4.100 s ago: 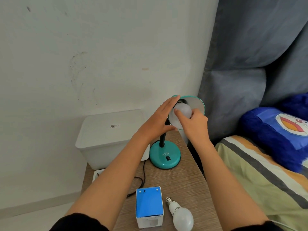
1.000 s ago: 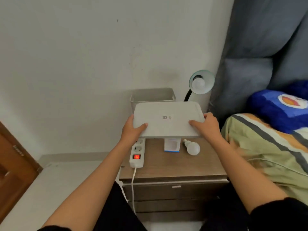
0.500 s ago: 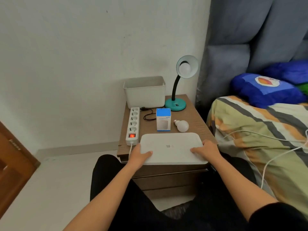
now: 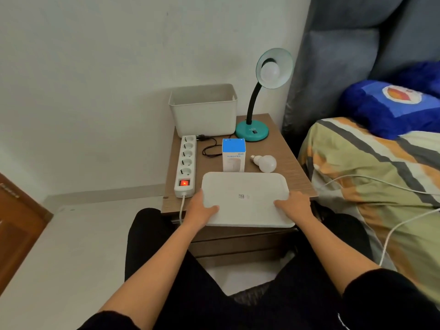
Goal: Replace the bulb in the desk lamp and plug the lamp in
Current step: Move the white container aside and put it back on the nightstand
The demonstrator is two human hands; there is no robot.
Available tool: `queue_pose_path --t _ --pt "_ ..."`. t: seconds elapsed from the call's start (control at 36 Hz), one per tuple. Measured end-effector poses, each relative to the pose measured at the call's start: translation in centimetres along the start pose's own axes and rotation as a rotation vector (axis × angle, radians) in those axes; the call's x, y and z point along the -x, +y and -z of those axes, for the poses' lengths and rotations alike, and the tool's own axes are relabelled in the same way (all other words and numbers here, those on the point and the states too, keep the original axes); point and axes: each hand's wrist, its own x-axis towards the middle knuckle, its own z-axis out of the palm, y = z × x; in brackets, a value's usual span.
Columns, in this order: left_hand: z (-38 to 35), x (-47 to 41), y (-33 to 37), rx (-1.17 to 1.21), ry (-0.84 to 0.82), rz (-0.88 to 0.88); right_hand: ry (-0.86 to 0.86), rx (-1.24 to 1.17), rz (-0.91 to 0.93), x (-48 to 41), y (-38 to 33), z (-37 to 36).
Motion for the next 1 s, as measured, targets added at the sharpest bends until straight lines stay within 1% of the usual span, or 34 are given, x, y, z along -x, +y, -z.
queue_pose_path --t 0.14,0.28,0.42,0.5,0.58,0.67,0.81,0.89,1.0 --pt "-0.4 -1.5 -0.3 -0.022 0.01 0.017 0.031 0.081 0.07 -0.8 -0.4 0.0" --pt "-0.6 -3.5 0.2 -0.033 0.037 0.039 0.018 0.109 0.108 -2.0 -1.1 0.4" --pt "0.0 -6.9 2.0 -0.085 0.04 -0.028 0.138 0.075 0.19 -4.3 -2.5 1.6" --pt "0.6 -9.4 3.0 -0.13 0.023 -0.047 0.17 0.035 0.251 -6.1 -4.6 2.6" --pt "0.9 -12.0 3.6 -0.16 0.016 -0.063 0.215 0.102 0.355 -8.6 -6.4 3.1" --pt "1.2 -14.0 4.1 -0.2 0.002 -0.076 0.166 0.213 0.374 -10.6 -8.1 3.4" --pt "1.4 -16.5 4.3 -0.294 -0.062 -0.046 0.043 0.371 0.341 -13.0 -9.1 2.9" --pt "1.7 -17.3 4.5 -0.333 -0.118 -0.01 -0.03 0.313 0.275 -13.4 -9.1 2.4" --pt "2.7 -18.1 4.8 -0.379 -0.183 0.016 -0.081 0.263 0.251 -13.4 -9.4 2.2"
